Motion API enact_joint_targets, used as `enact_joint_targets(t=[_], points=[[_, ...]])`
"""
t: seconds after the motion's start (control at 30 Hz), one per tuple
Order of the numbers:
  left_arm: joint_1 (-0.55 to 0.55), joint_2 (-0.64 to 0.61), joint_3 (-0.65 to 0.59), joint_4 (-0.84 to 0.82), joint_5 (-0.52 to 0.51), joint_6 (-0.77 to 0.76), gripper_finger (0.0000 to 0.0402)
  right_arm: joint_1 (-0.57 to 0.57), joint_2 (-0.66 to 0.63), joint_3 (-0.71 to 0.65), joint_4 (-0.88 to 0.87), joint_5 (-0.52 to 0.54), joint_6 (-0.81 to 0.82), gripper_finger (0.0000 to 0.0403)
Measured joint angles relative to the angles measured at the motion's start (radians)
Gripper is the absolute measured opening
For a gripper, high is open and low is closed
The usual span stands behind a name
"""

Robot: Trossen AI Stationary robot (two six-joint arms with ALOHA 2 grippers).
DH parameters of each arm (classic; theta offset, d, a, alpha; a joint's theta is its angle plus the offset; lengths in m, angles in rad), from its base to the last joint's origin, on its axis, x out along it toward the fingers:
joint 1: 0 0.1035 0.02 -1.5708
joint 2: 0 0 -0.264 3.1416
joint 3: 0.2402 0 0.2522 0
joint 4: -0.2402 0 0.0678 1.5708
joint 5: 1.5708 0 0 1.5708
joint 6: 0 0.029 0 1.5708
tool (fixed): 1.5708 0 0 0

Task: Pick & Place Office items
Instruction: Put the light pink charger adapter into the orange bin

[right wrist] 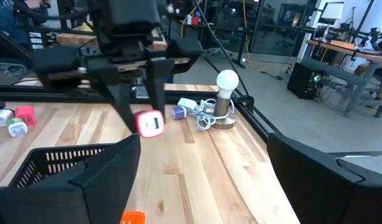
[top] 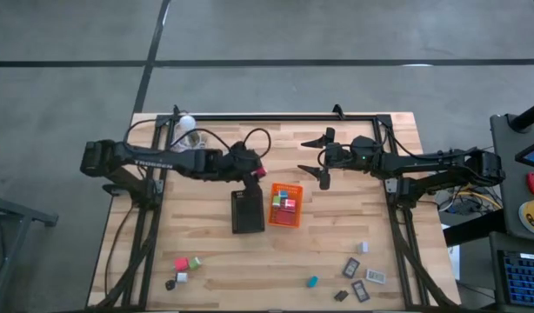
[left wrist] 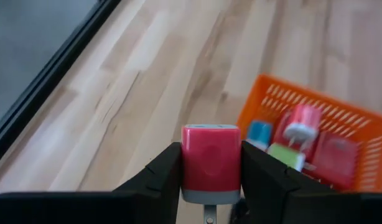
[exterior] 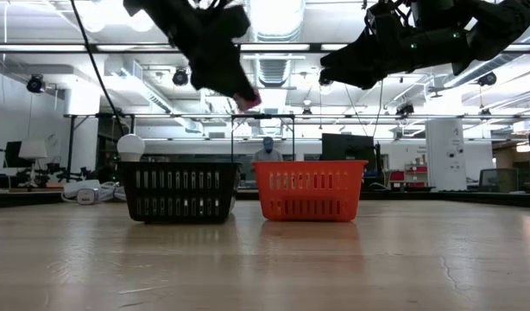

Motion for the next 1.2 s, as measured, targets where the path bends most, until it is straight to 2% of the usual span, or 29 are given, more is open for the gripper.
enact_joint_targets(t=[0.4,0.73,0.97,1.2], points=[[-0.127,0.016,-0.004,0.229,0.010,0.133,0.0135,0.001,-0.001,0.000,0.000,0.000,0.000,0.0350],[-0.162,0.173,-0.006,0.378,0.013,0.165,0.0135,0.001,-0.001,0.000,0.000,0.000,0.000,0.0340],[-0.164,0.276,0.015,0.390,0.121,0.153,0.0136,0.000,-0.001,0.000,0.000,0.000,0.000,0.0349],[-0.163,0.322,0.039,0.383,0.212,0.117,0.0136,0.000,-0.001,0.000,0.001,0.000,0.000,0.0345]])
